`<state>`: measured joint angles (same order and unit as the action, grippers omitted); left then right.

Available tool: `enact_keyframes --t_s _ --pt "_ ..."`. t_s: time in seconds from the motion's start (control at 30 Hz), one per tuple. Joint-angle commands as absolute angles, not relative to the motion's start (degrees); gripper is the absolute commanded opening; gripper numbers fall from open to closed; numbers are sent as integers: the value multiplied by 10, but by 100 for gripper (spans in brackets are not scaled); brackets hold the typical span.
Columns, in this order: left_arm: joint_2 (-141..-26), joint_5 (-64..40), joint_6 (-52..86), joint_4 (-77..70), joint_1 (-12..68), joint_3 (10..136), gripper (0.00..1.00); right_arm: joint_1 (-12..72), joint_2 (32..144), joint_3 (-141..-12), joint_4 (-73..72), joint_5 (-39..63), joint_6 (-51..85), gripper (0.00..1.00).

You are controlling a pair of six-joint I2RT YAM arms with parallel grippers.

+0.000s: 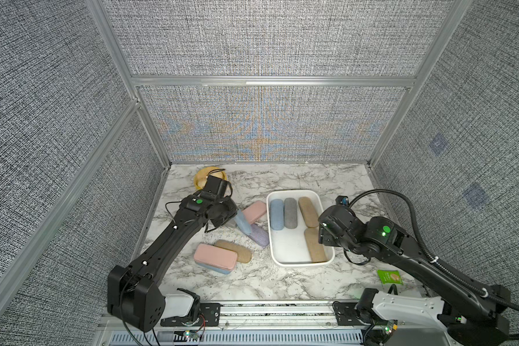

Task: Put the glasses cases into the storage boxes
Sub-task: Place the glasses case in the storage box.

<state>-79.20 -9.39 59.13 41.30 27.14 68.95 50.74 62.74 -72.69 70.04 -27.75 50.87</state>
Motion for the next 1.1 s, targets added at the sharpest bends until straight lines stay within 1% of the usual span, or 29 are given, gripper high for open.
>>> enact_keyframes --t_s 0.0,0.2,0.3,0.4,0.57,0.9,1.07 --pt "-844 -144 628 315 324 728 18 497 620 -733 756 -291 540 75" --pt "-1009 -154 642 246 431 836 17 485 591 -723 796 -290 574 75" --pt "-1079 -166 643 229 461 879 16 481 571 -714 810 -291 579 76" --pt "-1120 -176 647 225 478 894 14 475 555 -709 827 -293 583 75" --pt "-1131 -185 644 216 495 871 14 466 535 -701 834 -292 580 75" --pt "-1085 -183 653 227 512 798 14 458 541 -700 819 -283 567 75" --pt "-1117 -197 669 199 519 787 14 457 545 -701 814 -278 565 76"
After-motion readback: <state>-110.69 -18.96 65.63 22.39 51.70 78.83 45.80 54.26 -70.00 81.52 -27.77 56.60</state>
